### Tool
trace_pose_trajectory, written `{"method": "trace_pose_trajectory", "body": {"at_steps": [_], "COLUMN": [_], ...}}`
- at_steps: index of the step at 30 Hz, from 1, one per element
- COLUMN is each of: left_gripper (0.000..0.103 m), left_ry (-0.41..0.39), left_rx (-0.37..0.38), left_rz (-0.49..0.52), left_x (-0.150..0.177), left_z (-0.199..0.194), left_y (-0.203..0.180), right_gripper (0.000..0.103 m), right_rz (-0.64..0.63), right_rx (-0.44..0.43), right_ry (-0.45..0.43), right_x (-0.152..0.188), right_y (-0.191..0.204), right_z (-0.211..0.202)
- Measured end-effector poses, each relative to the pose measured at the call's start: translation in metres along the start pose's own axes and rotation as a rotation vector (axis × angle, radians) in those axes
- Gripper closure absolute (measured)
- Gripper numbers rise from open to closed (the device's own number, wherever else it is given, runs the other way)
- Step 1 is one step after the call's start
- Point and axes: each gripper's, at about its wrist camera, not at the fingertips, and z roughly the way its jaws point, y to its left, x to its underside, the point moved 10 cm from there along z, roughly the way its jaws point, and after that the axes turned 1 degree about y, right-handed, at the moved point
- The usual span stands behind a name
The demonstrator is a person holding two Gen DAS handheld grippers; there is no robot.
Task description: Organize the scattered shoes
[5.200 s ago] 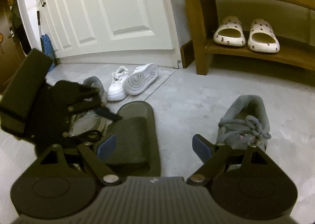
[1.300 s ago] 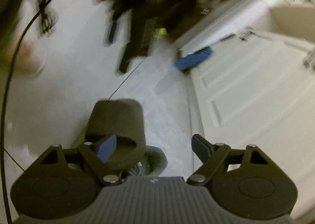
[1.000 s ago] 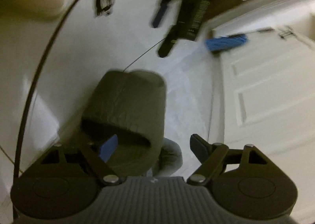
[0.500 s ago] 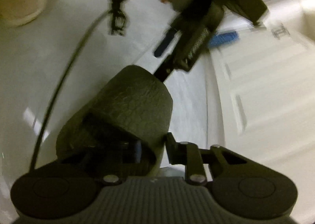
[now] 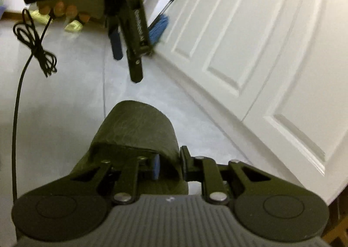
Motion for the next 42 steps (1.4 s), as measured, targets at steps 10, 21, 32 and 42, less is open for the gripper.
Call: {"method": "trace_pose_trajectory", "body": {"at_steps": [10,21,32,42], "left_gripper": [0.024,0.024,0.024,0.024], "left_ry": [-0.132,-0.007,-0.079,0.011], "left_rx": [0.200,0.427,0.364,0.360], "left_rz": [0.205,0.356,0.507,0.495], "left_x": [-0.047,-0.019,-0.015,-0.004], "left_z": [-0.032,0.007,-0.005,0.013], "left_y": [-0.109,-0.244,-0.272,-0.365], "right_gripper": [0.082,0.081,0.081,0.082], "right_rz": [0.155,0.233,0.318,0.240], "right_rx": [0.373,0.560,0.703,0.745], "right_ry": [-0.015,0.258,0.190,0.234], "right_x": [-0.005,0.096,0.092,0.172], "right_y": [-0.075,-0.097,-0.117,-0.208], "right_z": [-0.092,-0.185,-0.187,-0.217]}}
